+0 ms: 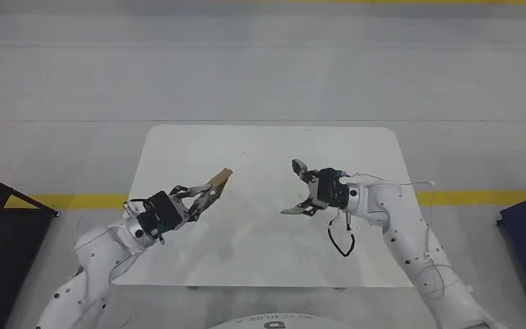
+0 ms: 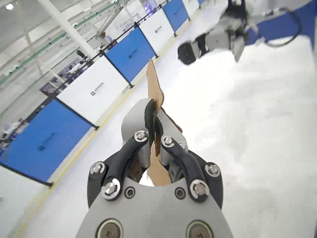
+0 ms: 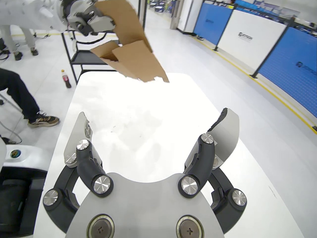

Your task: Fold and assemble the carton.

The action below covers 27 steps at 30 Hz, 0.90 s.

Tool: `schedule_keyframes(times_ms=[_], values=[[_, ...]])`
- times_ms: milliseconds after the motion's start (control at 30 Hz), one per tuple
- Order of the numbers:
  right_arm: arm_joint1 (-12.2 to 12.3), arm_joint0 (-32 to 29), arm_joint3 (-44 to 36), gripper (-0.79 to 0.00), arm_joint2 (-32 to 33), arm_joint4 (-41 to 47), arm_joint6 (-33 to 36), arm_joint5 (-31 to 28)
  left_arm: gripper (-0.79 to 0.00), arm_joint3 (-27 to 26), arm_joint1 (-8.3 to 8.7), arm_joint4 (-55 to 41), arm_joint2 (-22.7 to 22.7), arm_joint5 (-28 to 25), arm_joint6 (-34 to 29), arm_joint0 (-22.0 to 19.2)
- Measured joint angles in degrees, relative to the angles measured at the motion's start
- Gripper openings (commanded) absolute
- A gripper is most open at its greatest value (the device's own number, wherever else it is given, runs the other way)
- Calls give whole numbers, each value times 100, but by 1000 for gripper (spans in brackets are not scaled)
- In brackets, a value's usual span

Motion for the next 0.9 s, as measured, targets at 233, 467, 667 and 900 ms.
schedule_keyframes(times_ms=[233, 467, 667, 900], values=[[254, 650, 265, 0, -785, 242, -215, 0, -785, 888, 18, -1645, 237, -2059, 112, -877], [480, 1096, 426, 0, -1457, 95, -660, 0, -785, 1034, 218, -2020, 1063, -2222, -205, -1403], [523, 1358, 523, 0, -1807, -29, -663, 0, -785, 1068, 419, -2094, 1445, -2223, -245, -1676], [506, 1597, 716, -15, -2067, 149, -605, 0, -785, 982, 651, -2081, 1832, -2224, 7, -1832]])
